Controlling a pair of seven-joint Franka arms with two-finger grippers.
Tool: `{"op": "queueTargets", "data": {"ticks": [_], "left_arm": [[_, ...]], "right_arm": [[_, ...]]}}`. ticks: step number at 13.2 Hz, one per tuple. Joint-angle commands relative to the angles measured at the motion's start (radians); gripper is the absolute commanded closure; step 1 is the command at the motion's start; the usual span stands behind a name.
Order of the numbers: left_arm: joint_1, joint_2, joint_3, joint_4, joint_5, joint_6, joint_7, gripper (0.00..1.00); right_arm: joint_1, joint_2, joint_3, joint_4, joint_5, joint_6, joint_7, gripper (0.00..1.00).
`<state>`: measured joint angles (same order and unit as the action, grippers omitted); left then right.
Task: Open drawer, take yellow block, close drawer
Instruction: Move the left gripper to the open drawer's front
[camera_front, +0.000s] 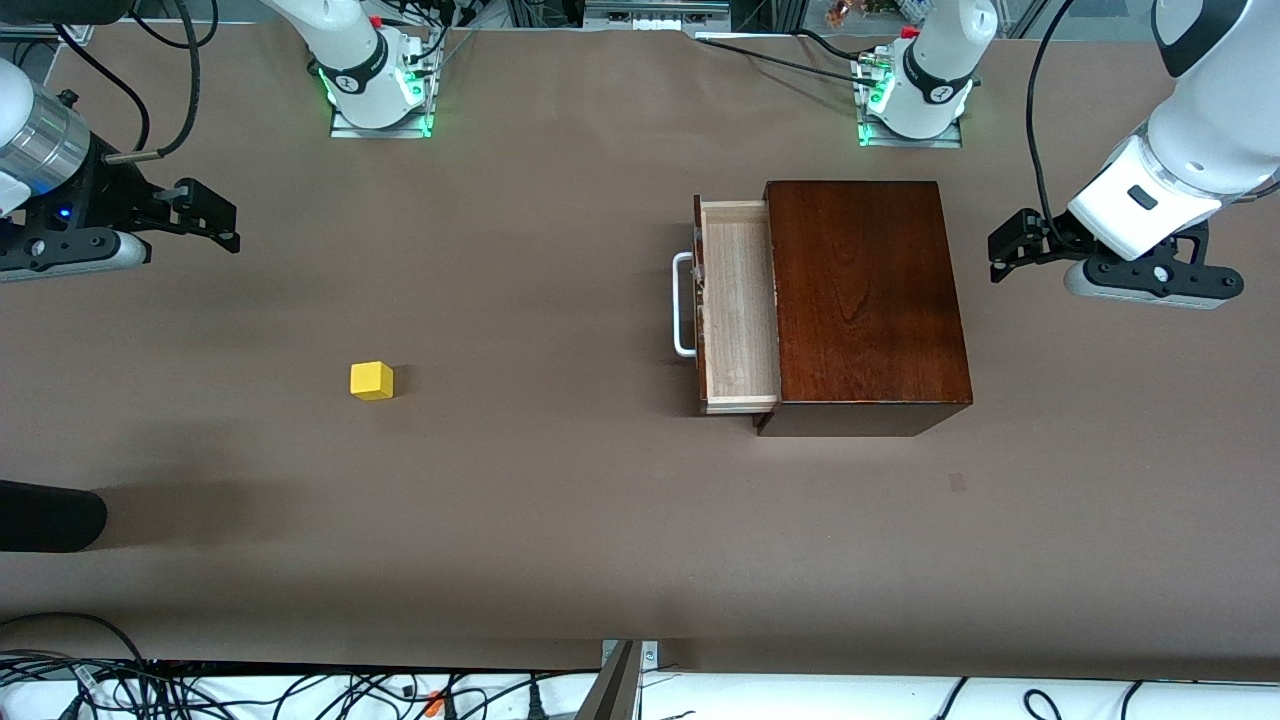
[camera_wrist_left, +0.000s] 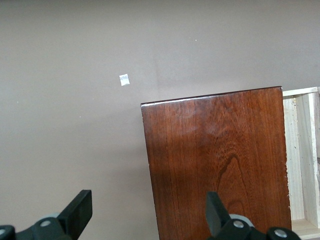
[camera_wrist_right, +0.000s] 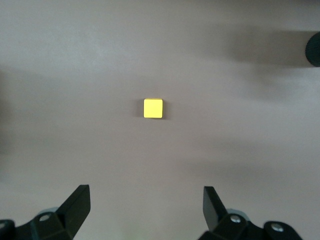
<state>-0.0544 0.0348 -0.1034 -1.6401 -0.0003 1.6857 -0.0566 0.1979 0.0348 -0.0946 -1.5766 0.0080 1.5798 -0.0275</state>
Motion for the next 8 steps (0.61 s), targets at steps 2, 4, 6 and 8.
{"op": "queueTargets", "data": {"ticks": [2, 4, 6, 8], "left_arm": [[-0.004, 0.011, -0.002, 0.031, 0.023, -0.020, -0.002, 0.00], [-0.007, 0.014, -0.015, 0.029, 0.023, -0.032, 0.000, 0.00], [-0.008, 0.025, -0.060, 0.029, 0.008, -0.047, -0.009, 0.00], [-0.015, 0.056, -0.136, 0.028, 0.005, -0.046, 0.006, 0.00]], "right_arm": [[-0.009, 0.016, 0.006, 0.035, -0.010, -0.029, 0.011, 0.00], [-0.009, 0.019, -0.011, 0.033, -0.006, -0.029, 0.008, 0.00], [-0.009, 0.020, -0.011, 0.035, -0.005, -0.020, 0.011, 0.00], [-0.009, 0.019, -0.011, 0.035, -0.002, -0.018, 0.011, 0.00]]}}
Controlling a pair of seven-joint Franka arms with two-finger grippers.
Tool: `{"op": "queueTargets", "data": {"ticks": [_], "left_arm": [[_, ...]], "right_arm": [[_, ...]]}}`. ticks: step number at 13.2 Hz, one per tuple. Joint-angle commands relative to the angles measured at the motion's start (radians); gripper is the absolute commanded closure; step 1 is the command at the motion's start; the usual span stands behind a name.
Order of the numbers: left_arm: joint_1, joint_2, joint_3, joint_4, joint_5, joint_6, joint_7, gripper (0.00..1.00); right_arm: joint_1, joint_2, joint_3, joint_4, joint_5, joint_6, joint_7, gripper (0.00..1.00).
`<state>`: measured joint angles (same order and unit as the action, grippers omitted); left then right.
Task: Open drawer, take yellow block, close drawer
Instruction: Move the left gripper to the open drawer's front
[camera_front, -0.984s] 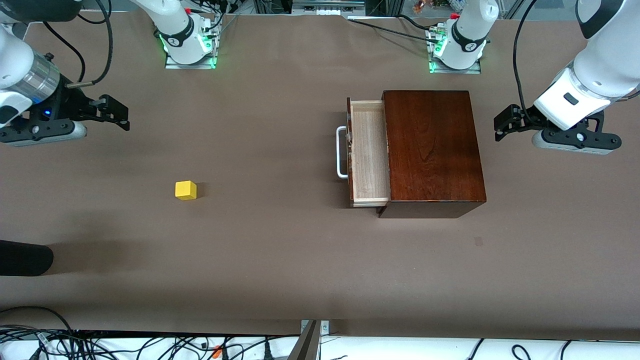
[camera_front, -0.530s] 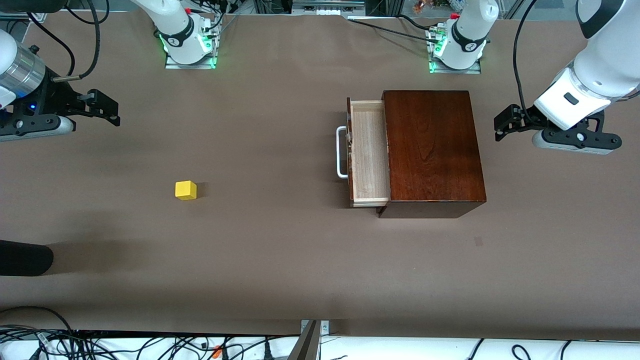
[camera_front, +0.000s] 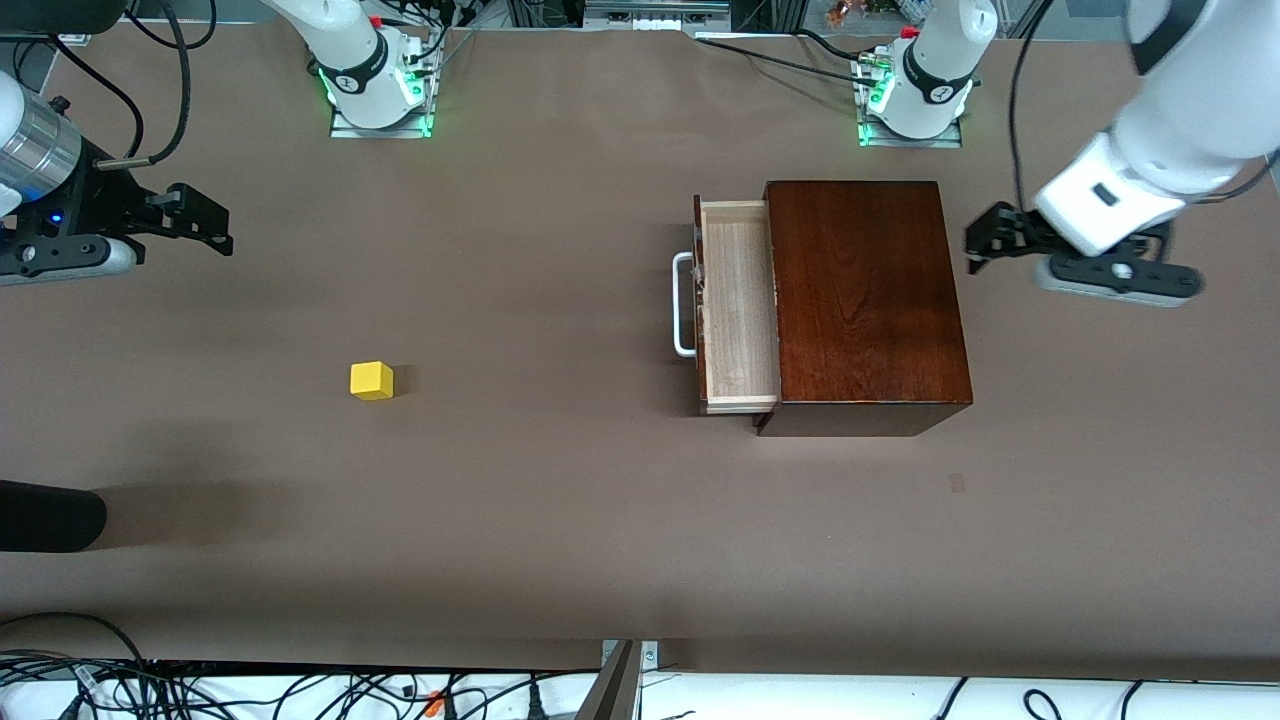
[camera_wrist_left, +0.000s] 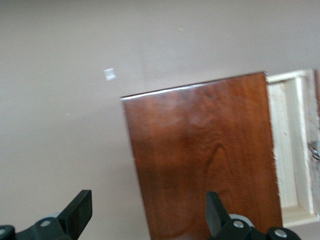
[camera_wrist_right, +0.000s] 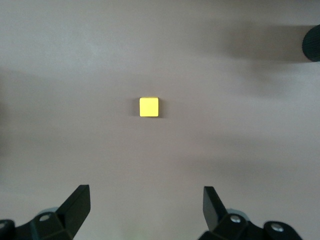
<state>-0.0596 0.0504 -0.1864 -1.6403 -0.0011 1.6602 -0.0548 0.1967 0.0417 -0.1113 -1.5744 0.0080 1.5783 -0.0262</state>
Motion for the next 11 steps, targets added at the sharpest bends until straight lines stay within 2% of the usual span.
{"op": "queueTargets", "data": {"ticks": [1, 4, 7, 8, 9, 11], "left_arm": [[-0.009, 0.075, -0.091, 0.031, -0.014, -0.016, 0.006, 0.00], [-0.043, 0.170, -0.235, 0.043, -0.024, 0.024, 0.006, 0.00], [-0.158, 0.319, -0.255, 0.118, -0.025, 0.124, 0.044, 0.00], [-0.205, 0.363, -0.252, 0.157, -0.022, 0.157, 0.106, 0.08], [-0.239, 0.402, -0.252, 0.184, -0.020, 0.186, 0.166, 0.44], [-0.276, 0.465, -0.255, 0.194, -0.020, 0.248, 0.339, 0.71]], "right_arm": [[-0.008, 0.014, 0.006, 0.033, -0.002, -0.015, 0.011, 0.00], [-0.011, 0.014, 0.006, 0.033, 0.001, -0.012, 0.009, 0.00], [-0.020, 0.014, 0.001, 0.033, 0.004, -0.011, 0.008, 0.00], [-0.020, 0.014, 0.001, 0.033, 0.006, -0.011, 0.009, 0.00], [-0.020, 0.014, 0.001, 0.033, 0.004, -0.011, 0.009, 0.00], [-0.020, 0.014, 0.001, 0.033, 0.006, -0.011, 0.009, 0.00]]}}
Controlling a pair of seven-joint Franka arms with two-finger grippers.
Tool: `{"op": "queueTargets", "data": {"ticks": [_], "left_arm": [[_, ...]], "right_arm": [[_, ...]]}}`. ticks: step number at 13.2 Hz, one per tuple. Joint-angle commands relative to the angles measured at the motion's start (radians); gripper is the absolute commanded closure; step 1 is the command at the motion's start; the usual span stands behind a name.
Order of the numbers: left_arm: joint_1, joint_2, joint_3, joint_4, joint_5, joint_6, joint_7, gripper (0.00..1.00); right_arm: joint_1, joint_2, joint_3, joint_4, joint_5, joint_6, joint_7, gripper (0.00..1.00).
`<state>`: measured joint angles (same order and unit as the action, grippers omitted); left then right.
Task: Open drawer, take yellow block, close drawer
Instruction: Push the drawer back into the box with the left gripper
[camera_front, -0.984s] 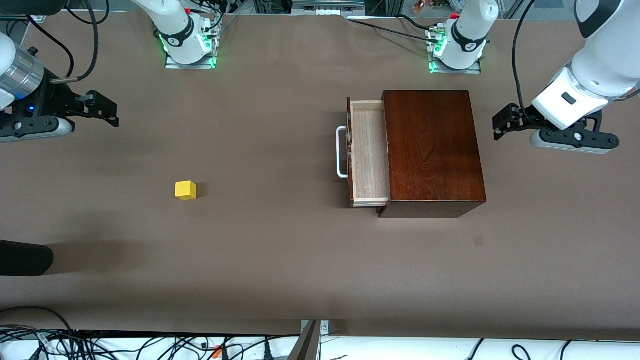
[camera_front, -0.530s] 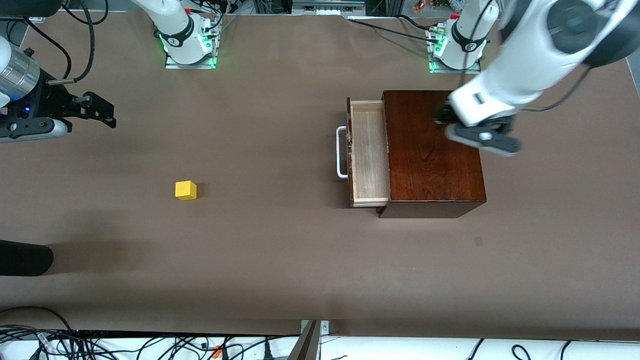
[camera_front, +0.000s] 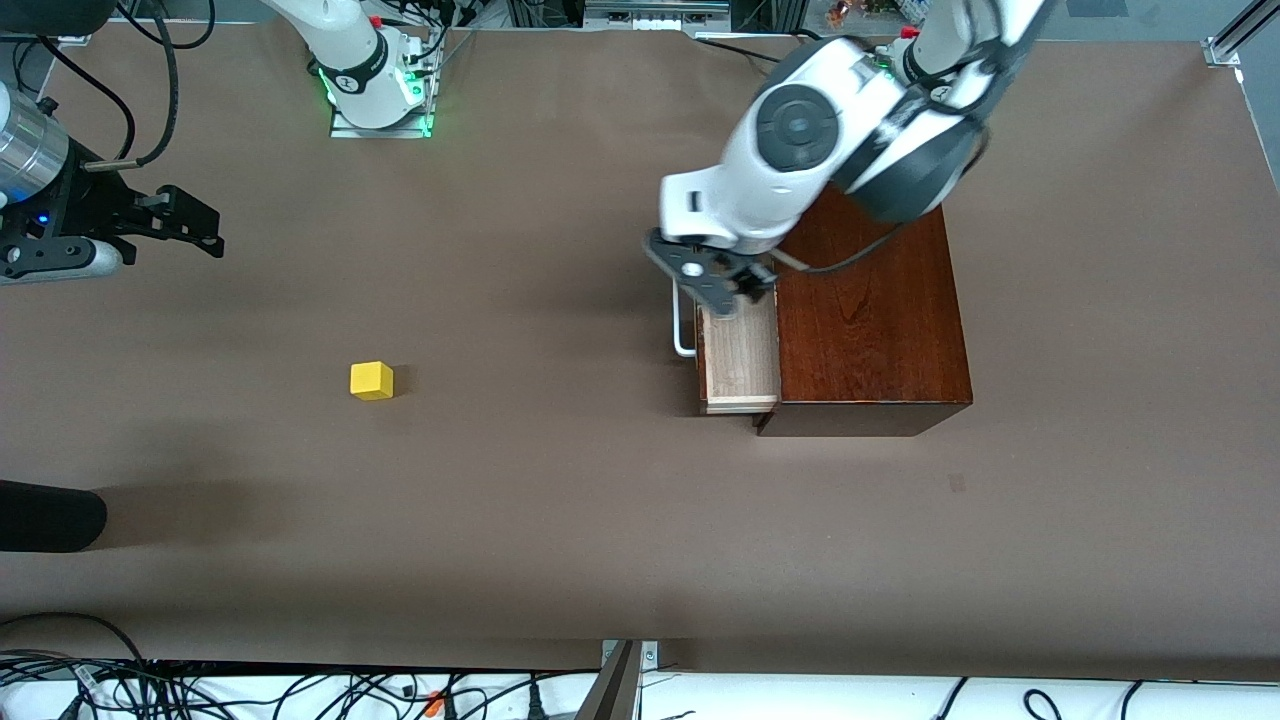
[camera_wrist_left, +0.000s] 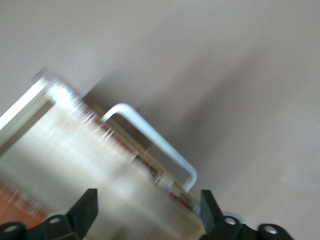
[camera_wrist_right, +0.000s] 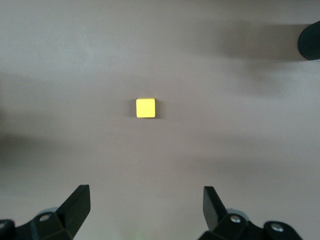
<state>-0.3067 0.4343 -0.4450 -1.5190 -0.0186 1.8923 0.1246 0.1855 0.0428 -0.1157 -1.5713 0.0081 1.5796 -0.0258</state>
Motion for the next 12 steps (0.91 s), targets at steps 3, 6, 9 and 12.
{"op": "queueTargets", "data": {"ticks": [3, 6, 9, 12], "left_arm": [[-0.141, 0.162, 0.011, 0.074, 0.166, 0.114, 0.439, 0.90], [-0.150, 0.207, 0.008, 0.072, 0.264, 0.151, 0.455, 1.00], [-0.170, 0.230, 0.008, 0.048, 0.302, 0.137, 0.469, 1.00], [-0.144, 0.245, 0.014, 0.043, 0.302, 0.113, 0.590, 0.99]], "right_arm": [[-0.009, 0.012, 0.005, 0.030, 0.006, -0.012, 0.009, 0.00], [-0.009, 0.012, 0.005, 0.030, 0.006, -0.012, 0.009, 0.00], [-0.014, 0.012, 0.004, 0.030, 0.006, -0.012, 0.009, 0.00], [-0.015, 0.012, 0.004, 0.030, 0.013, -0.012, 0.007, 0.00]]}}
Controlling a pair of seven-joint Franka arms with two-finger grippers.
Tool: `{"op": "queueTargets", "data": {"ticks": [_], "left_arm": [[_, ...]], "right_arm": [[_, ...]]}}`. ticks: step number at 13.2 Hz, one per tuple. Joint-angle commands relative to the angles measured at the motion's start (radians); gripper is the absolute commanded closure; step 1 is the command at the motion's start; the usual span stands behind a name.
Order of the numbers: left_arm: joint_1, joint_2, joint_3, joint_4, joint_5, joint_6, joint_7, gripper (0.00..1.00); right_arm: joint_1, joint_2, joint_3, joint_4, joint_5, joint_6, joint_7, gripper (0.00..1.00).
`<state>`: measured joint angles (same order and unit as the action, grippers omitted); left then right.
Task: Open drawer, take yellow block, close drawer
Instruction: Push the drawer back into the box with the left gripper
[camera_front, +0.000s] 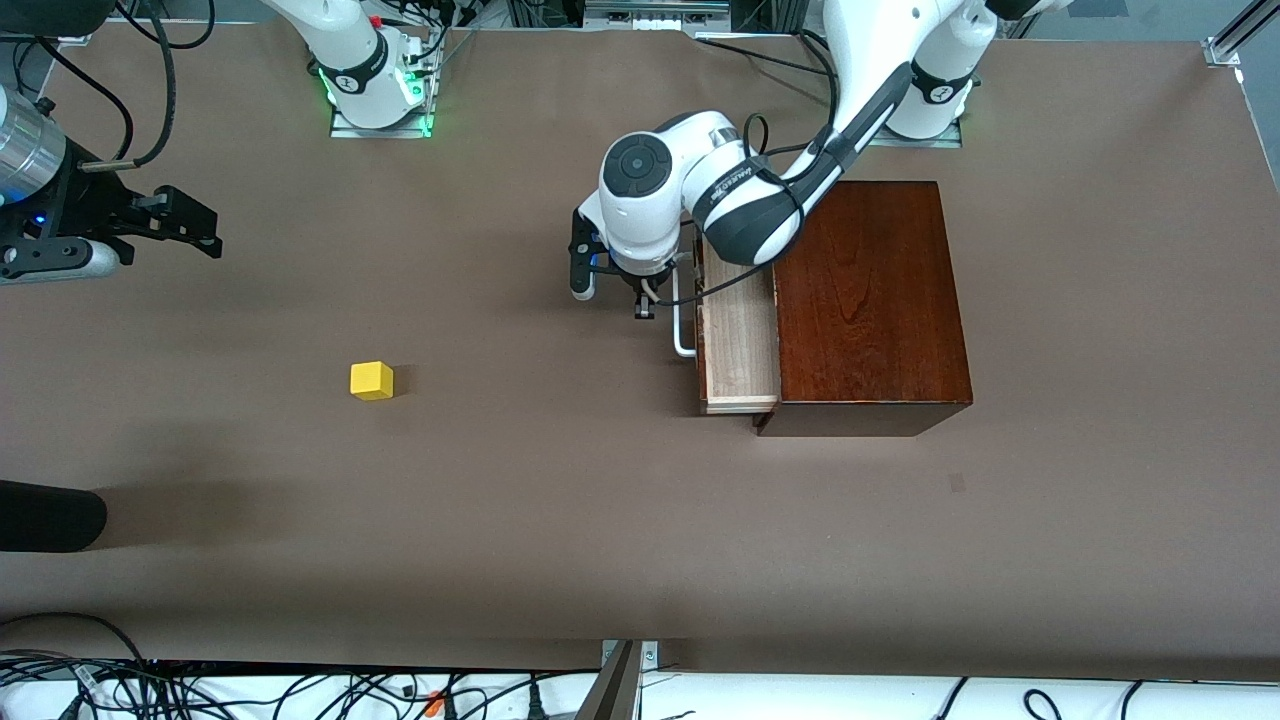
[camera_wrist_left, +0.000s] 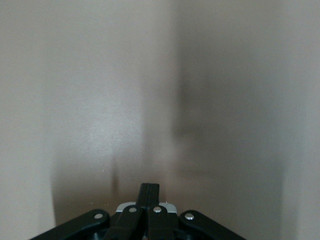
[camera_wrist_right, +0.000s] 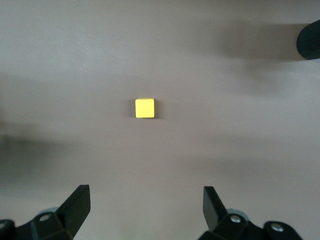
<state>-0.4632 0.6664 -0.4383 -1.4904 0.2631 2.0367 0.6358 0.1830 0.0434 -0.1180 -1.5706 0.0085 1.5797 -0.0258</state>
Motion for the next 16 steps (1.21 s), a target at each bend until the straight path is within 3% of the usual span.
{"op": "queueTargets", "data": {"ticks": [1, 6, 16], "left_arm": [[0.023, 0.013, 0.006, 0.016, 0.021, -0.065, 0.100, 0.99], [0.064, 0.004, 0.006, 0.022, 0.015, -0.199, 0.101, 0.98], [0.169, -0.014, 0.003, 0.032, 0.008, -0.253, 0.107, 0.94]], "right_arm": [[-0.014, 0.012, 0.006, 0.029, 0.013, -0.012, 0.007, 0.00], [-0.014, 0.012, 0.004, 0.029, 0.013, -0.012, 0.007, 0.00], [-0.014, 0.012, 0.004, 0.029, 0.013, -0.012, 0.007, 0.00]]}}
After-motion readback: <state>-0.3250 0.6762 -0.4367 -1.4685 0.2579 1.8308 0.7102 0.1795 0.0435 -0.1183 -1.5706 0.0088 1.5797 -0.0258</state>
